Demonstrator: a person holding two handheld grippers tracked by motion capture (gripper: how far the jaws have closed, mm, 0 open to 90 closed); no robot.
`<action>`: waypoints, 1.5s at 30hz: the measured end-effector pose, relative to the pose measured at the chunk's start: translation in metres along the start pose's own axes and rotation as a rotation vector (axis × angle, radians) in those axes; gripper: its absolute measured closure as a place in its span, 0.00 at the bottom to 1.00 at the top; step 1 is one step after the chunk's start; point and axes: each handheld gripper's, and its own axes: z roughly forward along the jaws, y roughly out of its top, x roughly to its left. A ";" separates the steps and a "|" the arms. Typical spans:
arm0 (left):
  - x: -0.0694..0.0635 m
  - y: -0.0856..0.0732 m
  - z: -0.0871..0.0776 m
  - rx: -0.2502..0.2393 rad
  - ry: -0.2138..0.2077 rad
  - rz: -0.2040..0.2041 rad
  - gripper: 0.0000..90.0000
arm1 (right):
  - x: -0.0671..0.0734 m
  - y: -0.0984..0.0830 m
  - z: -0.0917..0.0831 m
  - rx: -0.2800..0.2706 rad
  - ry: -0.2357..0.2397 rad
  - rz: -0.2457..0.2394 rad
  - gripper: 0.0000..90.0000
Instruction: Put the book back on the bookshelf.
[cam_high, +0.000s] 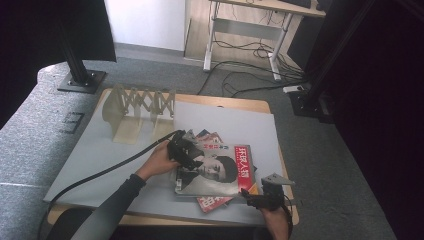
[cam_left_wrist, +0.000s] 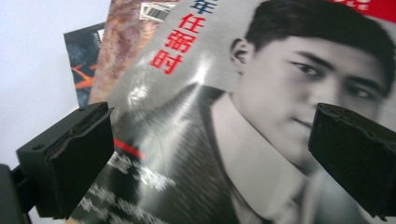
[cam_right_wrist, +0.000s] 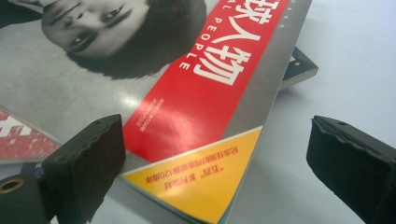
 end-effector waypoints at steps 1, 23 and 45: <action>0.002 0.000 0.002 -0.008 -0.002 -0.003 0.01 | 0.000 -0.001 -0.001 0.000 0.003 -0.001 0.05; 0.022 0.002 0.025 -0.009 0.006 -0.058 0.01 | -0.002 -0.010 -0.008 0.017 0.017 0.000 0.06; 0.005 -0.010 0.009 0.039 0.013 -0.073 0.00 | -0.012 -0.010 -0.009 -0.002 -0.066 0.041 0.06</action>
